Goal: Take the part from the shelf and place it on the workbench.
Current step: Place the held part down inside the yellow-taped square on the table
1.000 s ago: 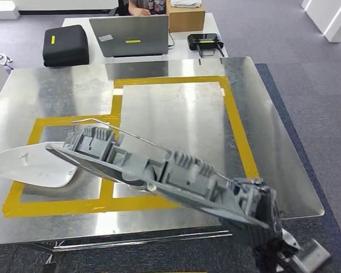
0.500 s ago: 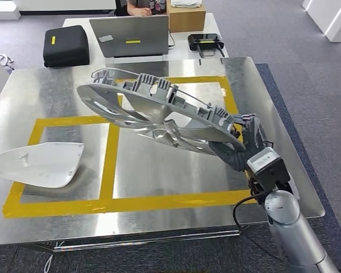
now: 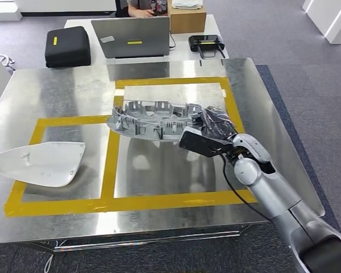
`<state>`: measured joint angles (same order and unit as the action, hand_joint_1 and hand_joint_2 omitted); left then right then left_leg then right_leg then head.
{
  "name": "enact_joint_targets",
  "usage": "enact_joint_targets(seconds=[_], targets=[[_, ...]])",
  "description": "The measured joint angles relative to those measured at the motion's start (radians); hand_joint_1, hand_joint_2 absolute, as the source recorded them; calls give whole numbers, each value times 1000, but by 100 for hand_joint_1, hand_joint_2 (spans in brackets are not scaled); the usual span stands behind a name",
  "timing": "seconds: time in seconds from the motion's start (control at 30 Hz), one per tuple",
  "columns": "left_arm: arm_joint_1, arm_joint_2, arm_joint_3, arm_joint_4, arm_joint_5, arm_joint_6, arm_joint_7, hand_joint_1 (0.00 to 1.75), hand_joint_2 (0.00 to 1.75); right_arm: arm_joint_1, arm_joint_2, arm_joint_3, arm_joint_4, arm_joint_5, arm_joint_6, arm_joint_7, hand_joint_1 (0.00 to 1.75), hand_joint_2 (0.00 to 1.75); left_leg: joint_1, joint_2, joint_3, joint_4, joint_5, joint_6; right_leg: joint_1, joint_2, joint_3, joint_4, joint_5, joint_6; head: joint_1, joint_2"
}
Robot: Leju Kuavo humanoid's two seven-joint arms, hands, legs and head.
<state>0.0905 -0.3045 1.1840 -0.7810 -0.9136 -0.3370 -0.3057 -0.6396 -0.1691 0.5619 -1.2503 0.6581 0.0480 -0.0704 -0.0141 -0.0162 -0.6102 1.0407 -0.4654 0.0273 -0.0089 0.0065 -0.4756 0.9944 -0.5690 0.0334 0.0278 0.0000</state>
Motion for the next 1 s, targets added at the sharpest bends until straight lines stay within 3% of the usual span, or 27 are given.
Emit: enact_joint_targets(seconds=[0.2,0.33,0.5,0.7,1.0], targets=[[-40,15,47,77,-35,41,-26,0,175,-72,14,131,130,92,28,13,175,175,0,0,0,0,0,0,0,1,0,0,0,0,0,0],[-49,18,72,94,-53,51,-27,0,175,-116,23,210,204,134,65,8,0,0,0,0,1,0,0,0,0,1,0,0,0,0,0,0],[-56,25,93,105,-82,76,-31,0,175,-175,27,277,287,73,193,-50,0,0,1,0,5,0,0,0,0,1,-2,0,0,0,0,0],[-59,35,123,110,-82,59,-22,0,175,-236,19,328,343,36,251,-108,0,0,1,0,10,0,-3,-2,0,2,-4,-1,-2,0,0,0],[-61,37,182,111,-105,79,-8,0,175,-310,-61,445,346,38,291,-169,0,0,-1,-2,9,1,-2,-1,-1,-2,0,-1,-1,0,0,0]])
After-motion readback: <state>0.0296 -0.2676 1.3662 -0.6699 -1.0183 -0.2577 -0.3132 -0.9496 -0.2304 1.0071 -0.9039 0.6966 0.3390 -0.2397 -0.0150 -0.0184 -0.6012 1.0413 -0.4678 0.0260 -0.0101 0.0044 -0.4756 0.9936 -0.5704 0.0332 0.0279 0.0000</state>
